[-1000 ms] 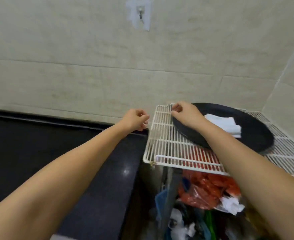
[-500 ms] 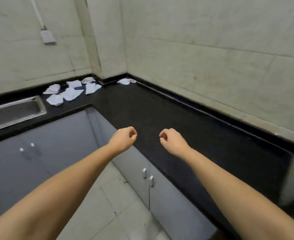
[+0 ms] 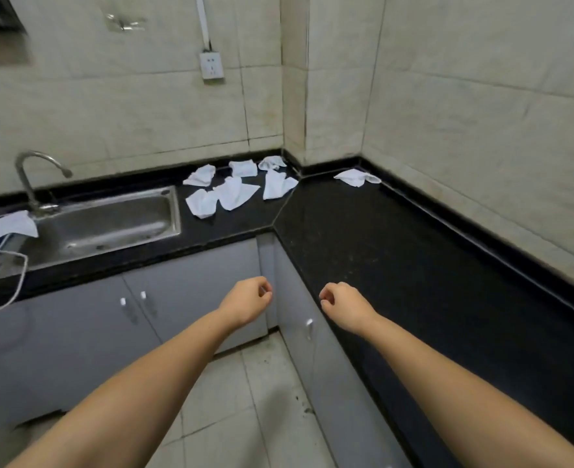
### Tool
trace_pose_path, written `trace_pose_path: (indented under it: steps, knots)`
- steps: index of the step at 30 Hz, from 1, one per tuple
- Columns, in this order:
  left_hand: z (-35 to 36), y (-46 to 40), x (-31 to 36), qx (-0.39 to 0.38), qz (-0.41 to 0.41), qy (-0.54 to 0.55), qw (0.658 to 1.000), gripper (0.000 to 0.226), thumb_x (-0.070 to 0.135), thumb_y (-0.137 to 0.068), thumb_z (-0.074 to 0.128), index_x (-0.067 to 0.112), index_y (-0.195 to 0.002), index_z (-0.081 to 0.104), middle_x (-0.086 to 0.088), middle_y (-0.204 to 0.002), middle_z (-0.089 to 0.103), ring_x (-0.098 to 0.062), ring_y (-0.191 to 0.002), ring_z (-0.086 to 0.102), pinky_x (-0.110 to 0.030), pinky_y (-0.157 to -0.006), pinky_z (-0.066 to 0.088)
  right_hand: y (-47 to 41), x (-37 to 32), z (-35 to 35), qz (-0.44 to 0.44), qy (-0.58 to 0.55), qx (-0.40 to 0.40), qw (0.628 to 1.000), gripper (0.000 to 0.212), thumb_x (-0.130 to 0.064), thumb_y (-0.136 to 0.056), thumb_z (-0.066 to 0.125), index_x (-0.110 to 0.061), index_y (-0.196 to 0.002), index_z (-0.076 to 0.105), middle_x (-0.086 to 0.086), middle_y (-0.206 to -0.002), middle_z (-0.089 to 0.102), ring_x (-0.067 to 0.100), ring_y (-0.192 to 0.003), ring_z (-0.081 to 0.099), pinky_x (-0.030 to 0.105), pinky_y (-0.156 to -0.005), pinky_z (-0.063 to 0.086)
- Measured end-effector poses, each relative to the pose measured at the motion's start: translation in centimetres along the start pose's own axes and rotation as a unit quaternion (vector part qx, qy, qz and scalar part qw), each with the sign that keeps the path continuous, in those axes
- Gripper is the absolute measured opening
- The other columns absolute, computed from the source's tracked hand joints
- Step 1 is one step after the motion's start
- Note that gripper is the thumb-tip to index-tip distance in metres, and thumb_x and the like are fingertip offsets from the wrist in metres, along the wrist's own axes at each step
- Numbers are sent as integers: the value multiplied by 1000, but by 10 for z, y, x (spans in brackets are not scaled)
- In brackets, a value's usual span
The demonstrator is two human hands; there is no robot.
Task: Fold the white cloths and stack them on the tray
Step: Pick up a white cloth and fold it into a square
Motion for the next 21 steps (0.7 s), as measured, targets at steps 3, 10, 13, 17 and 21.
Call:
trace_pose_path:
  steps: [3,10,13,17,21]
  knots:
    - [-14,-53,-12,9,-16,19,1000,17,18,-93,49,13,-101,63,-1,-90,60,-20,-87,58,-27,-75,43,-62,-9,-8,-2,15,-11,1000,21,-24,-93,51,-18,-112,60,3,-111,56,17,-92,58,31,-83,50]
    - [-22,-192,-22,-18,3,16,1000,12,15,-92,50,14,-93,62,-2,-85,59,-18,-81,54,-23,-71,38,-184,8,-24,34,28,-10,999,23,-23,-93,49,-16,-112,61,7,-116,57,24,-102,59,37,-90,49]
    - [-21,-266,-14,-43,37,13,998,15,13,-90,51,11,-95,65,-5,-85,62,-20,-82,57,-27,-72,42,-245,27,-40,69,18,1,997,23,-24,-95,48,-16,-113,60,6,-115,55,22,-101,59,35,-89,50]
    - [-23,-369,-2,-91,85,2,992,18,13,-90,50,11,-96,66,-4,-86,65,-22,-85,60,-30,-79,46,-326,48,-61,124,-10,31,992,22,-24,-95,48,-17,-113,59,5,-114,56,20,-99,59,35,-89,51]
    - [-32,-469,15,-134,127,-15,983,16,15,-91,49,12,-95,64,3,-76,58,-18,-76,55,-34,-77,48,-394,61,-77,174,-27,51,983,22,-22,-96,47,-16,-113,60,5,-115,54,20,-100,58,36,-91,50]
Point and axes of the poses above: each hand's wrist, its own y-axis away from the middle knuckle, its own z-axis out of the palm, x = y × z, the point moved 1 cm from there along -y, towards the middle knuckle
